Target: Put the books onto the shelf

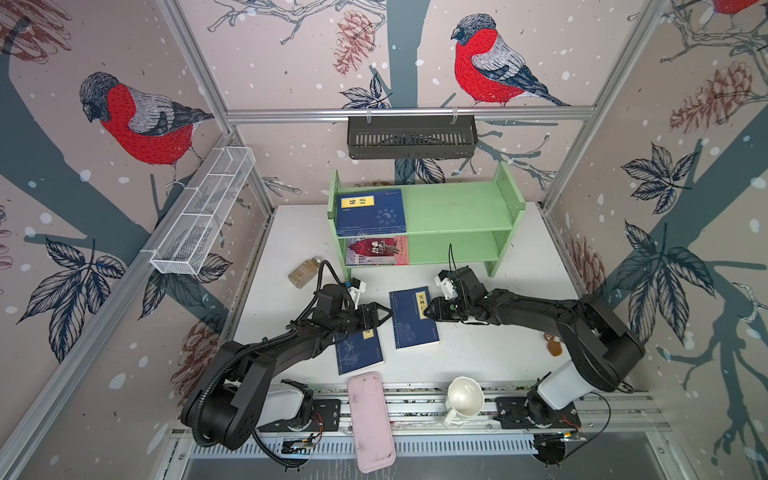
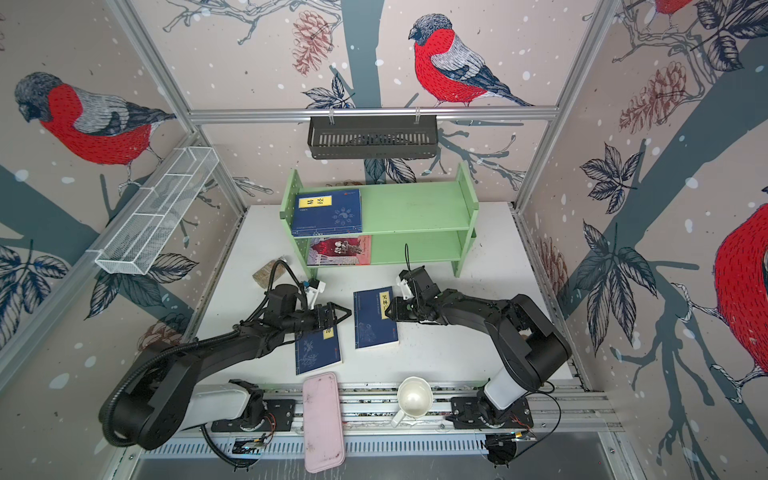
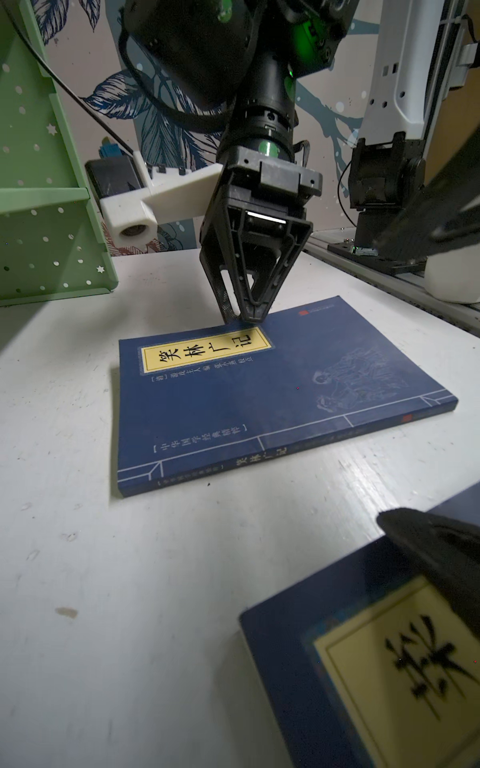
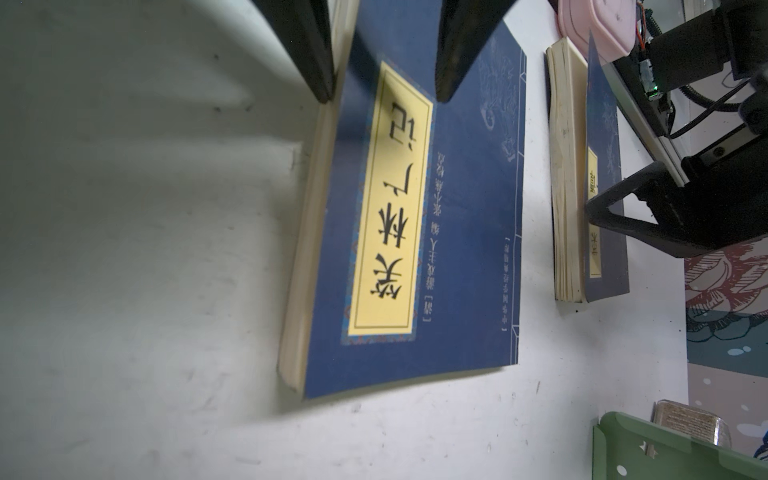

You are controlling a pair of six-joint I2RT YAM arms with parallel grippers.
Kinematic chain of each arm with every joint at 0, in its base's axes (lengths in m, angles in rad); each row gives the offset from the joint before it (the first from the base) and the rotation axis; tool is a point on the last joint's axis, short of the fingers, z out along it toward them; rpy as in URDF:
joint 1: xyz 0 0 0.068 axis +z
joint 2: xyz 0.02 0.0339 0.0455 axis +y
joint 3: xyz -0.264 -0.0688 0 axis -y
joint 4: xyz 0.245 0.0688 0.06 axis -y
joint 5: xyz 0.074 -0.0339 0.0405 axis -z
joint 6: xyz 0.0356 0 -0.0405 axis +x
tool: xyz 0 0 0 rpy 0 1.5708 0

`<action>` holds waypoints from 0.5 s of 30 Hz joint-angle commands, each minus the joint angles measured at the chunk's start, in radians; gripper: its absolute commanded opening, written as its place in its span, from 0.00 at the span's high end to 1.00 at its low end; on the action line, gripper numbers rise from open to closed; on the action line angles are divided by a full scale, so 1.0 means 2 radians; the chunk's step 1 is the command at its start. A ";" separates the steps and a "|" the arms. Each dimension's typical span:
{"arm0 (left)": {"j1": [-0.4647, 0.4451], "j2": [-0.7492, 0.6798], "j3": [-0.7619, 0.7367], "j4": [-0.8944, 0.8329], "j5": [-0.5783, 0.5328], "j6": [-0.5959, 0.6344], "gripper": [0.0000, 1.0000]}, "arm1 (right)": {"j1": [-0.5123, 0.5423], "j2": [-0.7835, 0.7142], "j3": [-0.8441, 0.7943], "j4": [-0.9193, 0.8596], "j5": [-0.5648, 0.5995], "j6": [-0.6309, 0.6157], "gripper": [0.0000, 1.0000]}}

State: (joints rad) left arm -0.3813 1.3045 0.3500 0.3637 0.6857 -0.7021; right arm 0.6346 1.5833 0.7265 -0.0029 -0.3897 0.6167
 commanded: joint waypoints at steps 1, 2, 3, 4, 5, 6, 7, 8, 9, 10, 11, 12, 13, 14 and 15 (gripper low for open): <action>-0.007 0.016 0.012 0.024 -0.005 0.008 0.06 | 0.000 0.000 0.004 0.004 0.003 -0.007 0.61; -0.010 0.022 0.014 0.023 -0.007 0.008 0.06 | 0.001 0.003 0.005 0.006 -0.001 -0.007 0.62; -0.012 0.026 0.014 0.026 -0.006 0.008 0.06 | 0.001 0.004 0.006 0.008 -0.004 -0.008 0.64; -0.014 0.030 0.014 0.029 -0.008 0.009 0.06 | 0.001 0.004 0.005 0.011 -0.005 -0.007 0.65; -0.015 0.034 0.015 0.030 -0.011 0.011 0.06 | 0.002 0.004 0.004 0.015 -0.008 -0.005 0.65; -0.016 0.038 0.015 0.030 -0.011 0.011 0.06 | 0.001 0.004 0.003 0.018 -0.010 -0.005 0.65; -0.017 0.043 0.015 0.032 -0.011 0.010 0.06 | 0.002 0.003 0.003 0.019 -0.011 -0.005 0.65; -0.017 0.049 0.016 0.033 -0.011 0.010 0.06 | 0.002 0.003 0.003 0.017 -0.010 -0.005 0.65; -0.018 0.053 0.017 0.033 -0.011 0.009 0.06 | 0.002 0.001 0.004 0.014 -0.007 -0.005 0.64; -0.018 0.059 0.020 0.031 -0.012 0.008 0.06 | 0.002 -0.001 0.005 0.008 -0.001 -0.005 0.61; -0.019 0.065 0.023 0.031 -0.008 0.007 0.06 | 0.002 -0.005 0.006 0.000 0.008 -0.005 0.60; -0.021 0.071 0.027 0.031 -0.006 0.006 0.06 | 0.001 -0.008 0.008 -0.010 0.019 -0.006 0.59; -0.023 0.078 0.032 0.030 -0.007 0.006 0.07 | 0.000 -0.011 0.009 -0.020 0.029 -0.007 0.58; -0.025 0.083 0.035 0.033 -0.005 0.005 0.07 | -0.002 -0.015 0.009 -0.026 0.037 -0.007 0.56; -0.028 0.087 0.036 0.037 -0.002 0.003 0.07 | -0.004 -0.017 0.006 -0.024 0.037 -0.005 0.55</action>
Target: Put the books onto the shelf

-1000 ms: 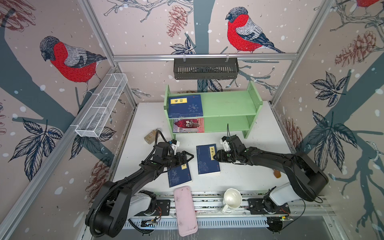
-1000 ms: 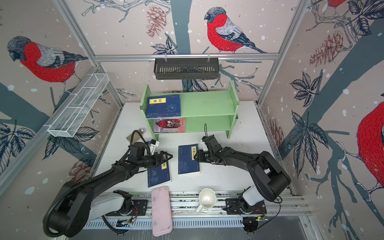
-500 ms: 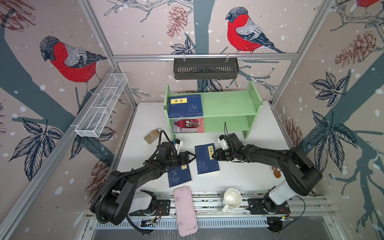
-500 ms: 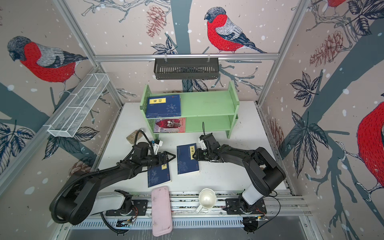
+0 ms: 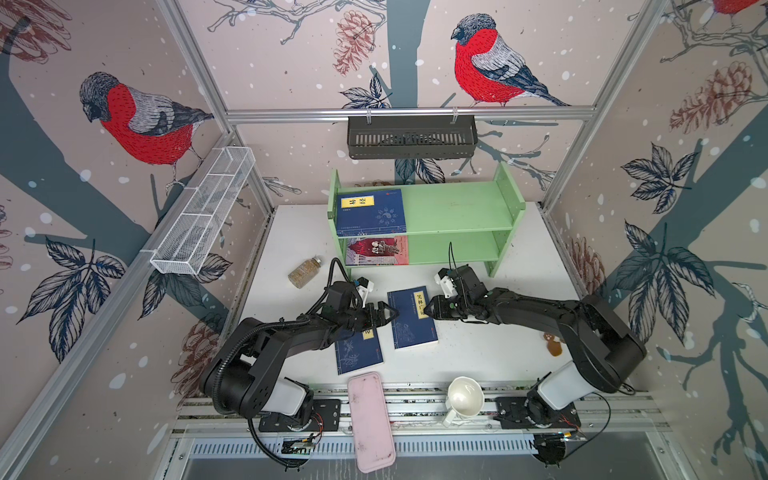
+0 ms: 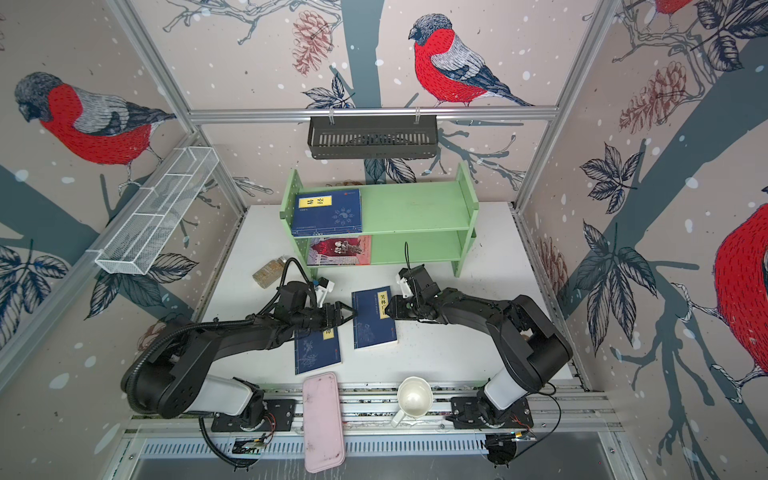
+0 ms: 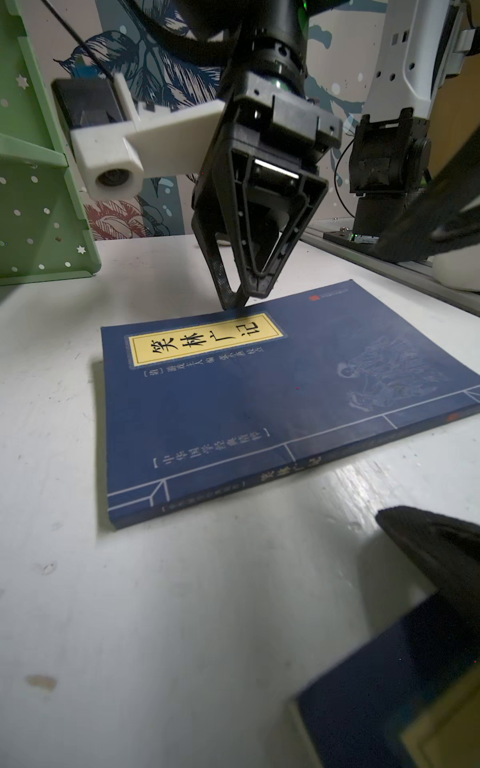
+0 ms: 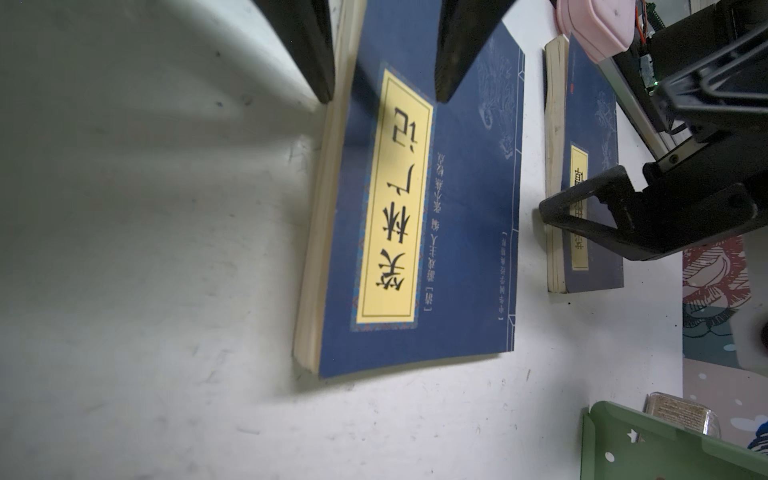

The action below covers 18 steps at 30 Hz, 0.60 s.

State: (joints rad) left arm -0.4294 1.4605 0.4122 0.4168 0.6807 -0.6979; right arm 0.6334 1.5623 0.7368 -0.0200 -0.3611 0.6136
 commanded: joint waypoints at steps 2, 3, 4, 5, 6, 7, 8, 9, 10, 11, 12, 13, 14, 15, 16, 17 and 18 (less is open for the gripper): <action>-0.007 0.008 0.004 0.013 0.001 0.000 0.07 | -0.008 -0.002 -0.005 -0.003 0.004 -0.002 0.53; -0.009 0.007 0.003 0.014 -0.001 -0.001 0.07 | -0.009 0.002 -0.004 -0.002 0.000 -0.003 0.53; -0.010 0.005 0.000 0.014 -0.003 -0.001 0.07 | -0.008 0.009 -0.002 0.001 -0.007 -0.004 0.53; -0.011 0.005 -0.003 0.014 -0.006 -0.003 0.07 | -0.008 0.016 -0.001 0.003 -0.012 -0.005 0.53; -0.012 0.004 -0.007 0.017 -0.007 -0.004 0.07 | -0.008 0.021 0.000 0.005 -0.016 -0.006 0.53; -0.012 0.004 -0.011 0.023 -0.008 -0.004 0.07 | -0.008 0.024 0.000 0.009 -0.022 -0.006 0.53; -0.012 0.006 -0.013 0.025 -0.010 -0.006 0.06 | -0.008 0.026 -0.001 0.013 -0.026 -0.007 0.53; -0.012 0.007 -0.013 0.025 -0.011 -0.006 0.06 | -0.008 0.027 -0.002 0.016 -0.028 -0.007 0.53; -0.012 0.011 -0.014 0.026 -0.009 -0.007 0.06 | -0.008 0.028 -0.002 0.017 -0.032 -0.008 0.53; -0.012 0.014 -0.014 0.030 -0.005 -0.007 0.06 | -0.008 0.030 -0.002 0.018 -0.036 -0.009 0.53; -0.012 0.017 -0.015 0.032 -0.003 -0.008 0.06 | -0.007 0.031 -0.002 0.018 -0.040 -0.010 0.53; -0.012 0.021 -0.016 0.035 -0.001 -0.008 0.06 | -0.007 0.032 -0.003 0.019 -0.044 -0.011 0.53; -0.012 0.027 -0.015 0.037 -0.001 -0.009 0.06 | -0.007 0.033 -0.004 0.021 -0.049 -0.012 0.53; -0.012 0.031 -0.015 0.037 0.000 -0.011 0.06 | -0.007 0.035 -0.005 0.023 -0.054 -0.012 0.53; -0.012 0.036 -0.013 0.038 0.003 -0.013 0.06 | -0.006 0.037 -0.006 0.024 -0.058 -0.012 0.53; -0.014 0.042 -0.011 0.038 0.005 -0.014 0.06 | -0.006 0.040 -0.006 0.027 -0.063 -0.012 0.53; -0.015 0.044 -0.010 0.037 0.005 -0.015 0.06 | -0.006 0.042 -0.007 0.028 -0.066 -0.012 0.53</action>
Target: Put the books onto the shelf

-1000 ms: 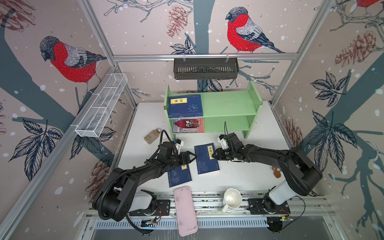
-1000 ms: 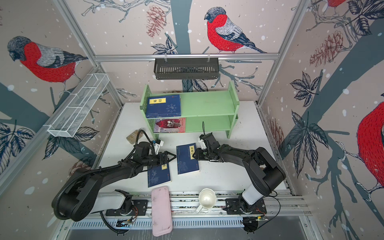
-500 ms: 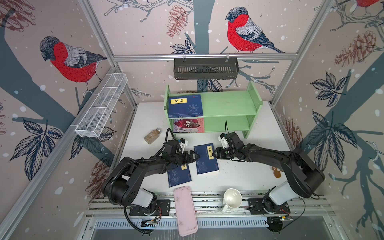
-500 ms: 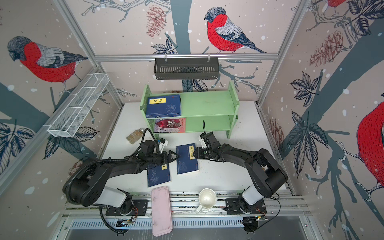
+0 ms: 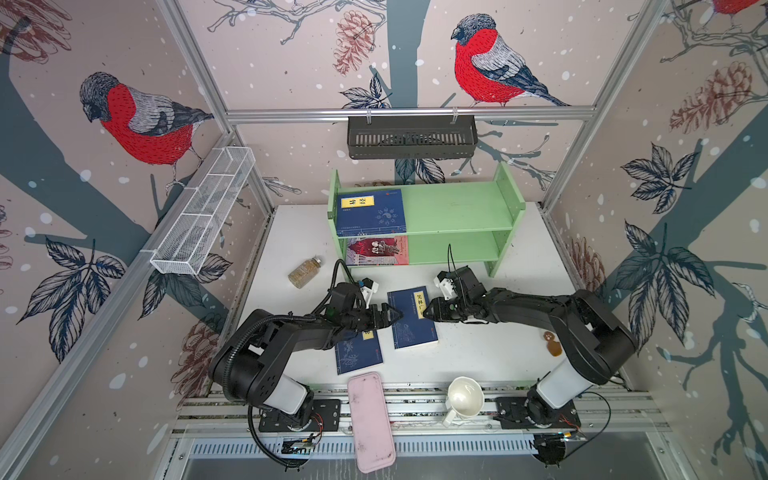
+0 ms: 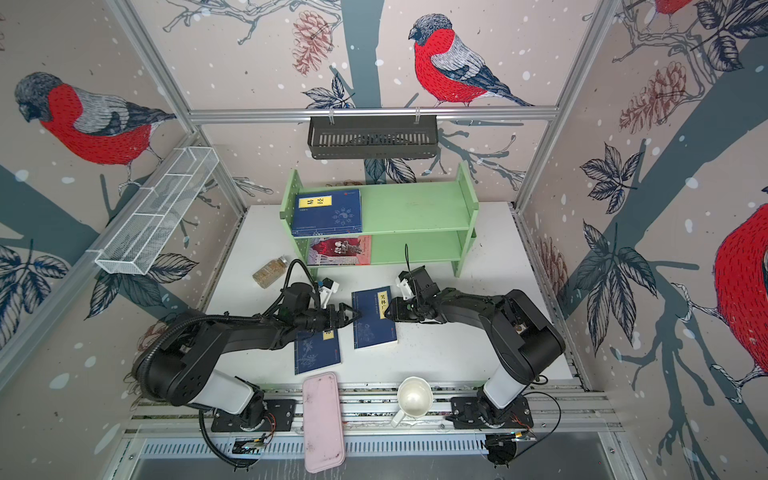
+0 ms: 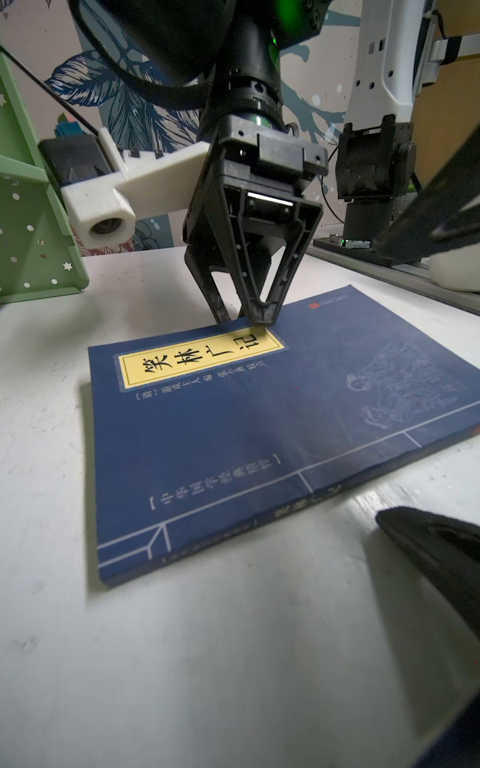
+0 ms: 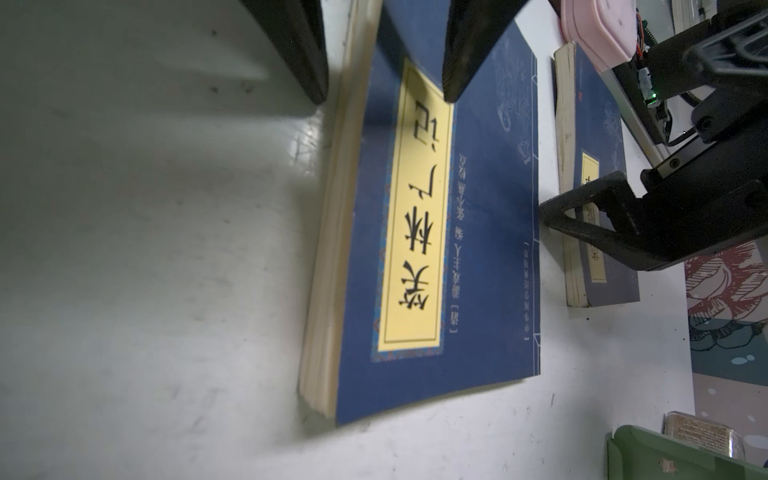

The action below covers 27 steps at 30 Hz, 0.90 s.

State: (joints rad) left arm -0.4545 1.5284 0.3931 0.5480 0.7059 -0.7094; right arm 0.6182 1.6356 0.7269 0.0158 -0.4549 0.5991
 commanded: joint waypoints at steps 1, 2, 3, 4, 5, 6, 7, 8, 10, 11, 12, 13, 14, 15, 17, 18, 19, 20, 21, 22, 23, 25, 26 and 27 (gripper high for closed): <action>-0.003 0.014 0.000 -0.029 -0.007 -0.009 0.06 | 0.002 0.007 -0.003 0.013 -0.022 -0.005 0.54; -0.006 0.015 -0.001 -0.028 -0.007 -0.009 0.06 | 0.003 0.007 -0.005 0.017 -0.025 -0.004 0.54; -0.009 0.018 -0.002 -0.028 -0.008 -0.009 0.06 | 0.003 0.006 -0.009 0.023 -0.029 -0.001 0.54; -0.012 0.020 -0.002 -0.026 -0.008 -0.010 0.06 | 0.003 0.005 -0.013 0.031 -0.034 0.002 0.54; -0.015 0.021 -0.002 -0.026 -0.007 -0.011 0.06 | 0.003 0.004 -0.018 0.039 -0.037 0.005 0.54; -0.018 0.023 -0.001 -0.024 -0.007 -0.012 0.05 | 0.003 0.003 -0.021 0.046 -0.041 0.009 0.55; -0.021 0.026 0.000 -0.023 -0.006 -0.014 0.05 | 0.004 0.003 -0.024 0.052 -0.046 0.012 0.56; -0.023 0.030 0.002 -0.022 -0.004 -0.015 0.05 | 0.005 0.002 -0.026 0.057 -0.049 0.014 0.56; -0.027 0.037 0.009 -0.028 -0.001 -0.018 0.05 | 0.006 -0.002 -0.030 0.069 -0.054 0.020 0.59; -0.028 0.038 0.012 -0.032 -0.001 -0.017 0.05 | 0.006 -0.004 -0.032 0.075 -0.056 0.023 0.59; -0.028 0.039 0.014 -0.035 -0.002 -0.017 0.05 | 0.006 -0.006 -0.034 0.080 -0.060 0.026 0.61; -0.028 0.038 0.016 -0.039 -0.004 -0.016 0.05 | 0.006 -0.008 -0.034 0.084 -0.062 0.028 0.66; -0.028 0.036 0.017 -0.045 -0.008 -0.015 0.05 | 0.006 -0.011 -0.034 0.085 -0.061 0.029 0.69; -0.028 0.034 0.017 -0.052 -0.014 -0.013 0.05 | 0.006 -0.013 -0.034 0.084 -0.059 0.031 0.72; -0.028 0.025 0.015 -0.061 -0.026 -0.009 0.05 | 0.006 -0.018 -0.034 0.086 -0.059 0.035 0.82; -0.028 0.021 0.013 -0.063 -0.033 -0.008 0.05 | 0.006 -0.022 -0.035 0.089 -0.059 0.037 0.89; -0.028 0.017 0.010 -0.063 -0.037 -0.008 0.05 | 0.006 -0.024 -0.036 0.093 -0.061 0.040 0.93; -0.028 0.013 0.007 -0.060 -0.040 -0.008 0.05 | 0.006 -0.025 -0.037 0.098 -0.063 0.042 0.94; -0.028 0.010 0.004 -0.057 -0.041 -0.008 0.05 | 0.006 -0.026 -0.038 0.105 -0.068 0.045 0.96; -0.028 0.007 0.001 -0.051 -0.042 -0.008 0.05 | 0.006 -0.026 -0.039 0.112 -0.074 0.046 0.97; -0.028 0.005 0.001 -0.051 -0.043 -0.008 0.05 | 0.006 -0.025 -0.038 0.112 -0.076 0.046 0.97; -0.028 -0.004 0.003 -0.062 -0.048 -0.004 0.05 | 0.006 -0.025 -0.036 0.107 -0.076 0.044 0.98; -0.028 -0.009 0.004 -0.068 -0.052 -0.002 0.05 | 0.005 -0.028 -0.035 0.103 -0.077 0.043 0.99; -0.027 -0.017 0.006 -0.080 -0.058 0.002 0.05 | 0.004 -0.032 -0.034 0.098 -0.076 0.041 0.99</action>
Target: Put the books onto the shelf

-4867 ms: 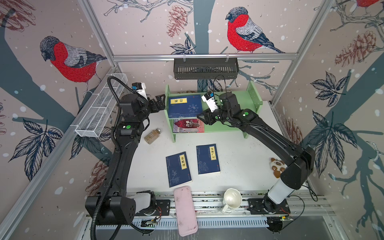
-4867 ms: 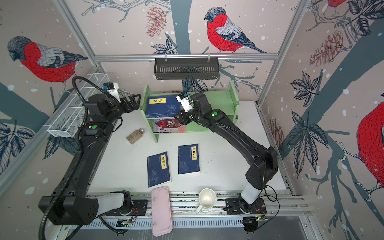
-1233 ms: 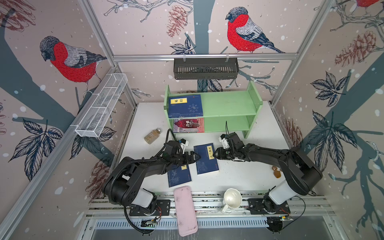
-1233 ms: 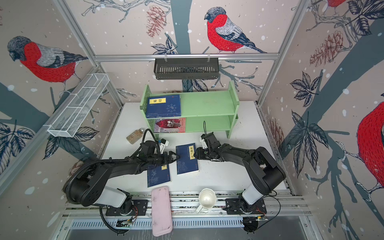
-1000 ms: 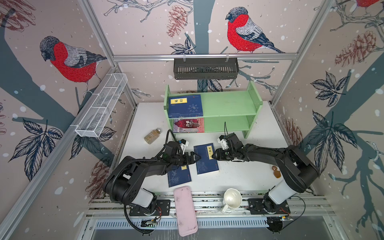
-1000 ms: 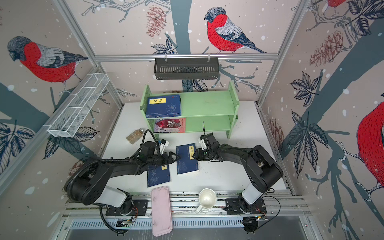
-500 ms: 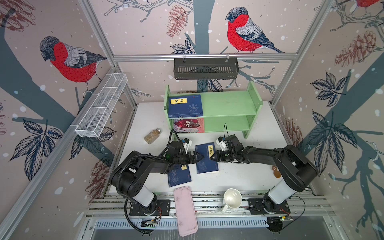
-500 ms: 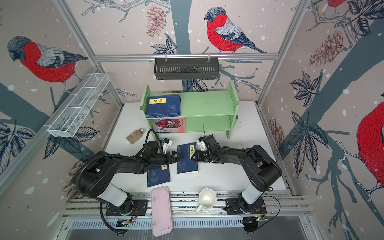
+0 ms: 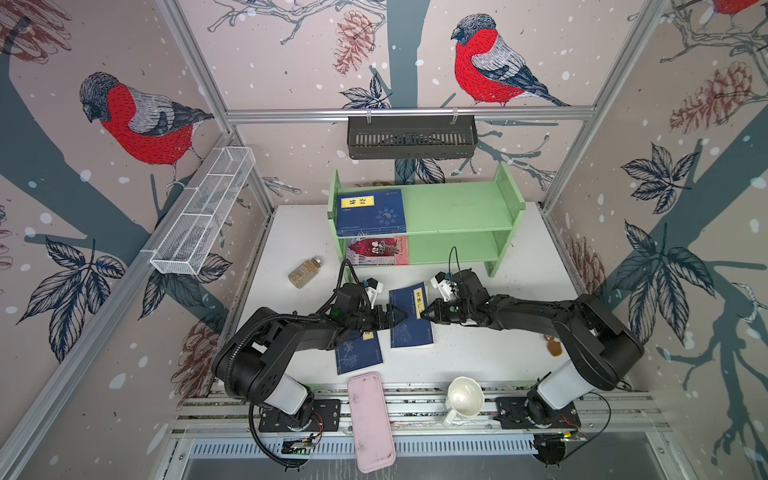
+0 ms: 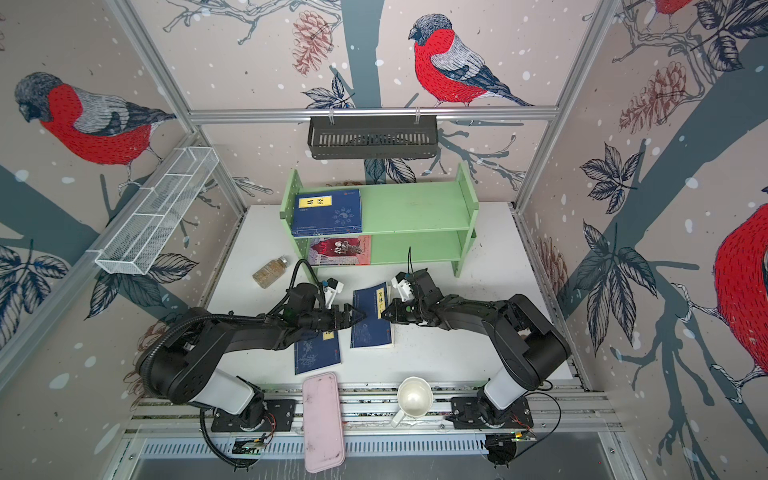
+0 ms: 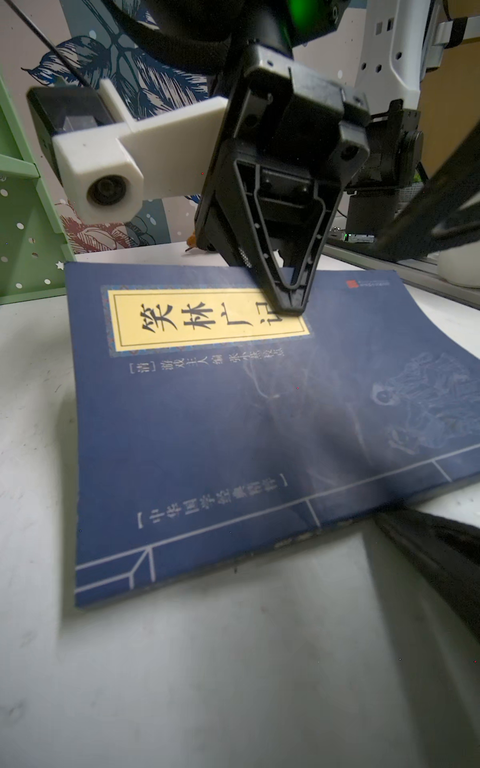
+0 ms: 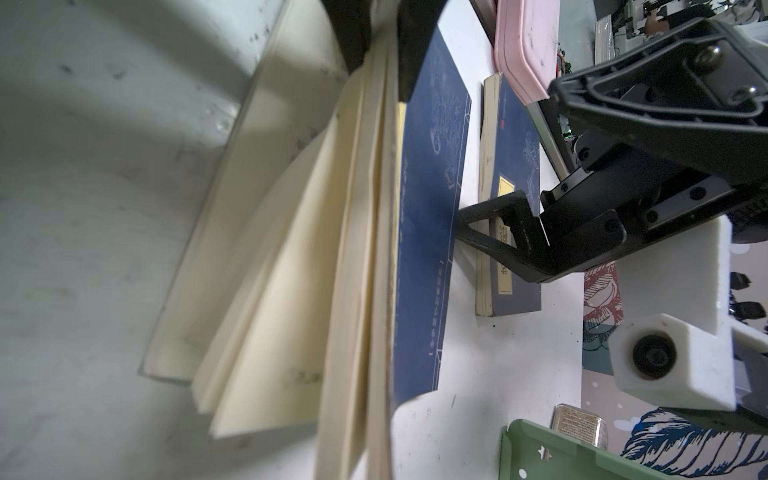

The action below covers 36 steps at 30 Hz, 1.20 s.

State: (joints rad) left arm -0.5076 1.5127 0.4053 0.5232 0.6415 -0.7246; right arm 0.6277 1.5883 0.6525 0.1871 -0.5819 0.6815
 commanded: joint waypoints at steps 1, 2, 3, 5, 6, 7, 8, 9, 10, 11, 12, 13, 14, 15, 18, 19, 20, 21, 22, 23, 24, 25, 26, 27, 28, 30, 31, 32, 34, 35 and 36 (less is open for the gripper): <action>0.001 -0.019 0.003 -0.078 -0.030 0.015 0.04 | -0.003 -0.013 0.003 0.006 -0.013 -0.003 0.98; 0.002 -0.026 0.006 -0.087 -0.032 0.020 0.04 | -0.005 -0.020 0.004 0.000 -0.013 -0.005 0.98; 0.004 -0.036 0.013 -0.101 -0.035 0.029 0.04 | -0.007 -0.029 0.004 -0.006 -0.016 -0.008 0.99; 0.011 -0.056 0.022 -0.119 -0.036 0.037 0.04 | -0.011 -0.050 0.004 -0.015 -0.029 -0.013 0.99; 0.017 -0.066 0.027 -0.128 -0.035 0.038 0.04 | -0.014 -0.061 0.006 -0.021 -0.036 -0.017 0.99; 0.022 -0.075 0.032 -0.138 -0.032 0.043 0.04 | -0.016 -0.073 0.008 -0.031 -0.044 -0.022 0.99; 0.027 -0.083 0.036 -0.144 -0.029 0.049 0.04 | -0.018 -0.082 0.010 -0.041 -0.049 -0.027 0.99; 0.031 -0.093 0.040 -0.153 -0.028 0.057 0.04 | -0.020 -0.093 0.013 -0.053 -0.058 -0.034 0.99; 0.038 -0.104 0.041 -0.157 -0.021 0.058 0.04 | -0.022 -0.101 0.017 -0.065 -0.067 -0.042 0.99; 0.047 -0.113 0.040 -0.153 -0.007 0.055 0.04 | -0.023 -0.108 0.021 -0.078 -0.073 -0.049 0.99; 0.056 -0.122 0.040 -0.153 0.004 0.050 0.04 | -0.025 -0.117 0.024 -0.091 -0.078 -0.056 0.99; 0.062 -0.131 0.039 -0.153 0.018 0.048 0.03 | -0.025 -0.126 0.026 -0.099 -0.083 -0.061 0.99; 0.064 -0.138 0.038 -0.151 0.028 0.050 0.03 | -0.026 -0.133 0.028 -0.106 -0.089 -0.065 0.99; 0.065 -0.145 0.039 -0.152 0.040 0.055 0.03 | -0.027 -0.140 0.031 -0.113 -0.096 -0.069 0.99; 0.066 -0.164 0.037 -0.145 0.073 0.050 0.03 | -0.028 -0.158 0.040 -0.137 -0.115 -0.085 0.99; 0.066 -0.168 0.037 -0.138 0.087 0.044 0.04 | -0.027 -0.163 0.043 -0.144 -0.121 -0.089 0.99; 0.066 -0.169 0.036 -0.131 0.097 0.038 0.03 | -0.027 -0.165 0.045 -0.146 -0.126 -0.091 0.99; 0.066 -0.171 0.035 -0.122 0.108 0.030 0.03 | -0.027 -0.165 0.046 -0.149 -0.133 -0.094 0.99; 0.066 -0.171 0.035 -0.113 0.117 0.020 0.04 | -0.026 -0.177 0.047 -0.150 -0.141 -0.097 0.99; 0.066 -0.171 0.035 -0.103 0.130 0.010 0.04 | -0.026 -0.181 0.048 -0.151 -0.147 -0.099 0.99; 0.066 -0.173 0.034 -0.091 0.146 -0.002 0.05 | -0.025 -0.183 0.051 -0.153 -0.154 -0.103 0.99; 0.066 -0.174 0.031 -0.075 0.158 -0.015 0.08 | -0.024 -0.182 0.054 -0.157 -0.162 -0.108 0.99; 0.066 -0.177 0.029 -0.065 0.167 -0.025 0.11 | -0.023 -0.182 0.057 -0.160 -0.167 -0.111 0.99; 0.066 -0.179 0.027 -0.058 0.173 -0.032 0.14 | -0.020 -0.181 0.061 -0.164 -0.172 -0.117 0.99; 0.066 -0.183 0.027 -0.060 0.177 -0.033 0.18 | -0.017 -0.179 0.065 -0.170 -0.177 -0.124 0.99; 0.066 -0.189 0.029 -0.064 0.184 -0.036 0.25 | -0.012 -0.174 0.075 -0.179 -0.183 -0.133 0.99; 0.066 -0.194 0.028 -0.063 0.188 -0.039 0.28 | -0.009 -0.170 0.080 -0.183 -0.185 -0.138 0.99; 0.066 -0.197 0.027 -0.060 0.192 -0.043 0.31 | -0.006 -0.170 0.085 -0.188 -0.186 -0.143 0.99; 0.066 -0.204 0.024 -0.050 0.199 -0.055 0.41 | 0.000 -0.152 0.097 -0.199 -0.187 -0.152 0.98; 0.066 -0.207 0.024 -0.052 0.201 -0.056 0.48 | 0.002 -0.148 0.102 -0.203 -0.188 -0.156 0.98; 0.066 -0.210 0.024 -0.053 0.204 -0.056 0.56 | 0.004 -0.145 0.106 -0.205 -0.187 -0.158 0.98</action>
State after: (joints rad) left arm -0.3779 1.1061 0.4568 0.3626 0.9970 -0.8066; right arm 0.6289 1.2865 0.8421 -0.1986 -0.9192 0.4129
